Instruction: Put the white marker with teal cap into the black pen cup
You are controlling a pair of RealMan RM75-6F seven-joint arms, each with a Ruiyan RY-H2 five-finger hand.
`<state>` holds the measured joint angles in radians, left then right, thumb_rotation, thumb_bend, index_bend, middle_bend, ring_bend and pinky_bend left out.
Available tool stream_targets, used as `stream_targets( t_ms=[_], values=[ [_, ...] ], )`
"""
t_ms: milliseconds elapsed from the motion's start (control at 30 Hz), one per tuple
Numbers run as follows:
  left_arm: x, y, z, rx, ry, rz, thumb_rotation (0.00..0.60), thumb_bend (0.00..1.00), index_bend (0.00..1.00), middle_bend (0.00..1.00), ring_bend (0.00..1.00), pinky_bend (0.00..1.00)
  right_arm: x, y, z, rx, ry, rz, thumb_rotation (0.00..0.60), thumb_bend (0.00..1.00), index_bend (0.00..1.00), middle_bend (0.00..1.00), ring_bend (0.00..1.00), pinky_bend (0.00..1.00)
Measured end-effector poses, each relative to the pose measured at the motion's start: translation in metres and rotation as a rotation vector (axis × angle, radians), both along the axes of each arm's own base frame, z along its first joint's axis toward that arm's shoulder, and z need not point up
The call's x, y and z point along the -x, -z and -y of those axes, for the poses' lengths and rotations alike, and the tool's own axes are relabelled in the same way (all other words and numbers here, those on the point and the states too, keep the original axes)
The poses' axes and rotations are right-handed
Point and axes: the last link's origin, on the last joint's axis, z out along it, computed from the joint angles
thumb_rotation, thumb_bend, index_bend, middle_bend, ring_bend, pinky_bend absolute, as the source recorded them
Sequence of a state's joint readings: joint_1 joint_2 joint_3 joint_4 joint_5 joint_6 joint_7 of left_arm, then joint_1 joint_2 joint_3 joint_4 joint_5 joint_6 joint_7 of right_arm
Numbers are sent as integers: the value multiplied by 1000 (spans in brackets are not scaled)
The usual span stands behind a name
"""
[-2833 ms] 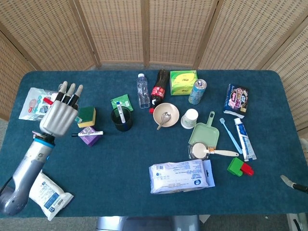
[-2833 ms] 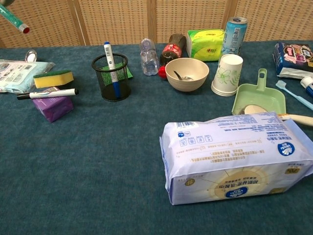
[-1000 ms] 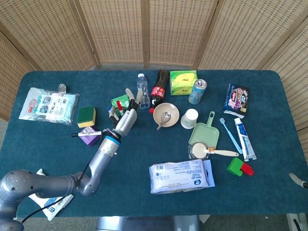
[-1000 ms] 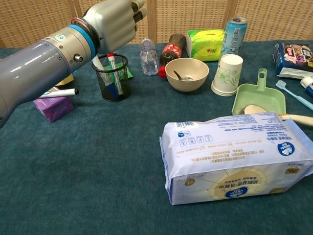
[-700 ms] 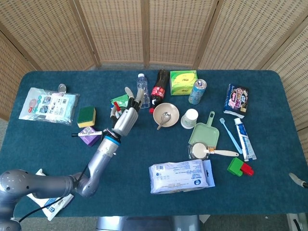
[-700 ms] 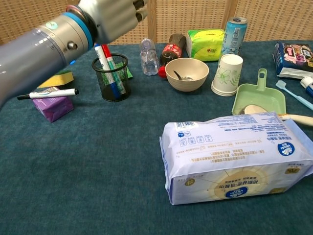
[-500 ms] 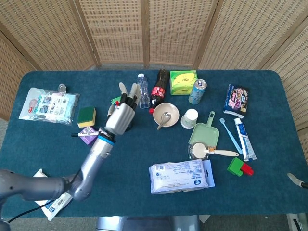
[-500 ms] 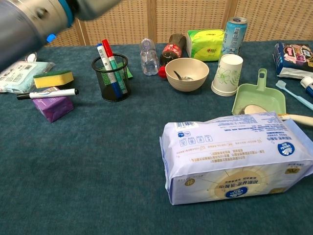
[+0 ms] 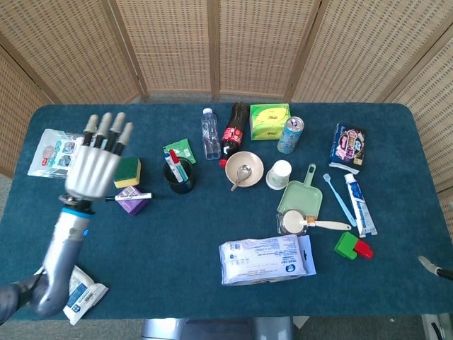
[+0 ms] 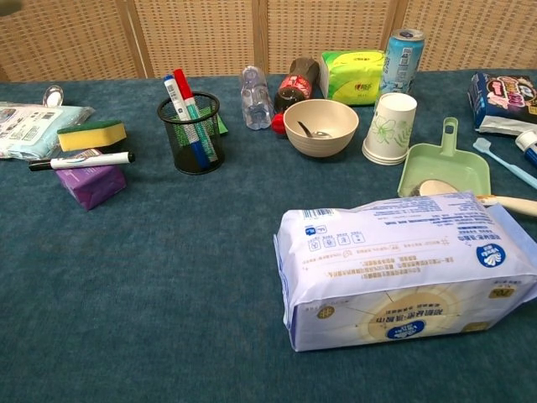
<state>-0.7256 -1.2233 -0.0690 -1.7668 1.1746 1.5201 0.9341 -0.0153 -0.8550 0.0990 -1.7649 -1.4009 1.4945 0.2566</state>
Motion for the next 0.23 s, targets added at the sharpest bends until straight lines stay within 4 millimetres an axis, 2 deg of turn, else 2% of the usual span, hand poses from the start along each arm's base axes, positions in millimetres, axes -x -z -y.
stream_targets(
  t_ms=[233],
  values=[
    [68, -26, 41, 29, -82, 256, 600, 339, 60, 0, 0, 114, -4, 3, 0, 8, 0, -21, 600, 0, 0, 0, 0, 0]
  ],
)
